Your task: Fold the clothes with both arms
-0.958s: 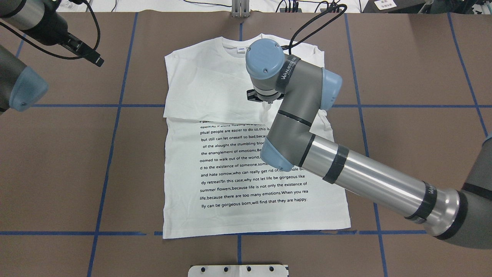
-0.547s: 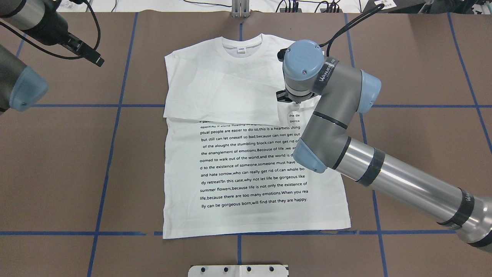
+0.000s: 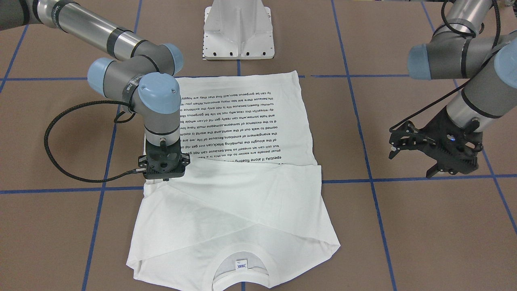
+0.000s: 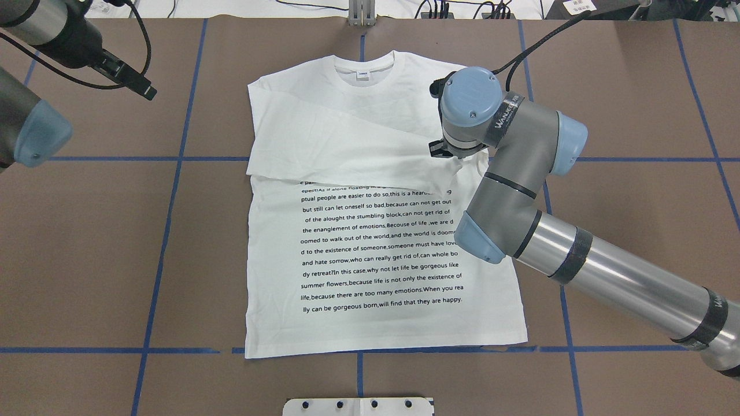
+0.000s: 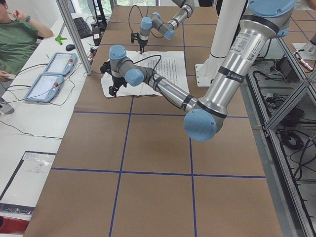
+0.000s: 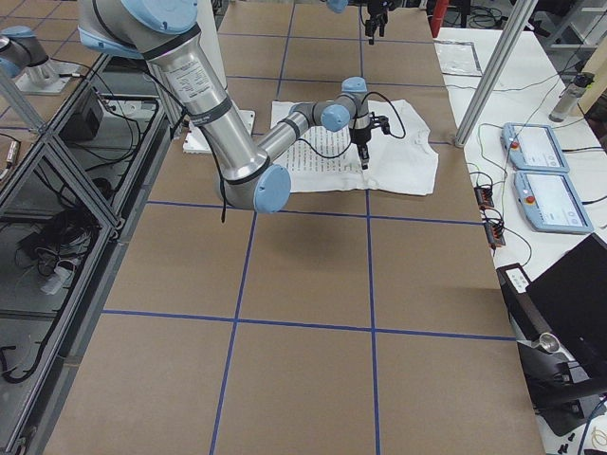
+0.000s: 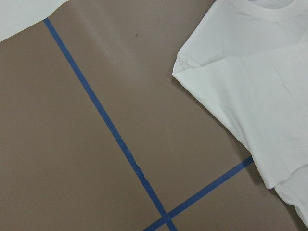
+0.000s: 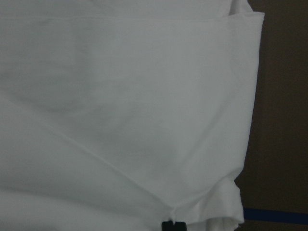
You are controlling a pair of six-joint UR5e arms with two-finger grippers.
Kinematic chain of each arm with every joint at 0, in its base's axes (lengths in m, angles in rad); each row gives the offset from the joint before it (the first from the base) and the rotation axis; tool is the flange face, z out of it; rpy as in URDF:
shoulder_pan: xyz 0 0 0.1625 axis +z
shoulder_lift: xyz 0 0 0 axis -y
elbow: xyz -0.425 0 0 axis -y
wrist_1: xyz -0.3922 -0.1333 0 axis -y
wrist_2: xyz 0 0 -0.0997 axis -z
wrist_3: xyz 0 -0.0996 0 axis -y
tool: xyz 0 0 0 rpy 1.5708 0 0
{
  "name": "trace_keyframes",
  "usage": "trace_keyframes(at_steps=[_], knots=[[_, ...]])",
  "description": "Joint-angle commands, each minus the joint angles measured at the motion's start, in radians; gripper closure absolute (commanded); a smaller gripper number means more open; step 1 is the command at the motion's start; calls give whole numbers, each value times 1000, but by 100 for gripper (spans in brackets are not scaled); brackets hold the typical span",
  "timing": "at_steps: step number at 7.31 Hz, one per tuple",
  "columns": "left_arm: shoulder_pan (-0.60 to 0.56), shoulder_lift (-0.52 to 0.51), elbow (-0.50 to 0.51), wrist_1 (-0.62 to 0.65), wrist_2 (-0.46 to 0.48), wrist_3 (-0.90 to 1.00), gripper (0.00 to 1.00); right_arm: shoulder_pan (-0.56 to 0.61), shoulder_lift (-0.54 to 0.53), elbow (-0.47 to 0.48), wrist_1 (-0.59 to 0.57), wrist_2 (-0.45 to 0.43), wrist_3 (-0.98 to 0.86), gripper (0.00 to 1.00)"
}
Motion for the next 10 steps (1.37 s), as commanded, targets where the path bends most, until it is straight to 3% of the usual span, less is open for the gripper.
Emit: trace_keyframes(at_steps=[1, 2, 3, 6, 8, 10], knots=[[0, -1, -1, 0, 0, -3, 0, 13, 10, -2, 9, 5, -39, 1], [2, -1, -9, 0, -2, -46, 0, 27, 15, 2, 9, 46, -38, 0], [5, -1, -35, 0, 0, -148, 0, 40, 12, 30, 12, 142, -26, 0], [67, 158, -287, -5, 12, -401, 0, 6, -245, 395, 10, 181, 130, 0], [176, 284, -423, -126, 35, -626, 0, -77, -389, 560, 27, 166, 244, 0], [350, 379, -440, -347, 173, -872, 0, -204, -545, 582, 310, 49, 397, 0]])
